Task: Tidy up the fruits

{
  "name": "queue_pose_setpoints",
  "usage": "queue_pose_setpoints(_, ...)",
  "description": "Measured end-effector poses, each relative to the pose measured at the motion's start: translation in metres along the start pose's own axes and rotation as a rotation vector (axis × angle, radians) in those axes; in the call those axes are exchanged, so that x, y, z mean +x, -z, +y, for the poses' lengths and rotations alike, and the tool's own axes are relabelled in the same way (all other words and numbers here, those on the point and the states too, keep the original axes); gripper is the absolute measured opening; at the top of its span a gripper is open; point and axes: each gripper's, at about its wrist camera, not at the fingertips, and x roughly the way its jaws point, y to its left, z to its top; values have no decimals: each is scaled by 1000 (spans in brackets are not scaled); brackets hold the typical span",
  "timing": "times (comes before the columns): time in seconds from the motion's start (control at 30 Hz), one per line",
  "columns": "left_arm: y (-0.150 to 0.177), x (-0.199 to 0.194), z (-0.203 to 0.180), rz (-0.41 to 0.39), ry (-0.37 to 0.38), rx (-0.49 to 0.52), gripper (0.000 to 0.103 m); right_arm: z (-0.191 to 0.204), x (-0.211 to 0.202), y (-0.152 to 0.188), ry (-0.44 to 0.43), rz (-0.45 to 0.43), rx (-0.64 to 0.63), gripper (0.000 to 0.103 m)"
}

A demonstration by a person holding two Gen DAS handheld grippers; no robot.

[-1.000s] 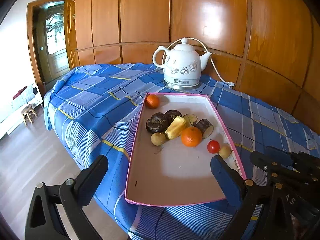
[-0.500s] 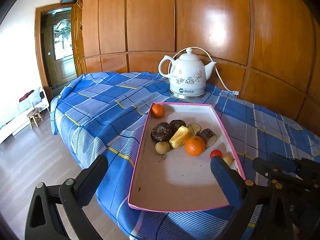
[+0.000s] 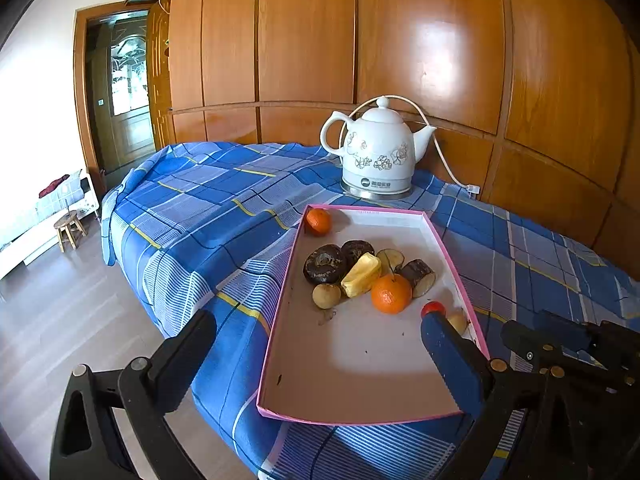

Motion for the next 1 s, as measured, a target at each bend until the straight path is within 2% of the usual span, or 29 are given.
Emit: queue_pose_setpoints(1.0,0,-1,1,-1,-1,9,103,2,-3,-1,0,-9,-9,37)
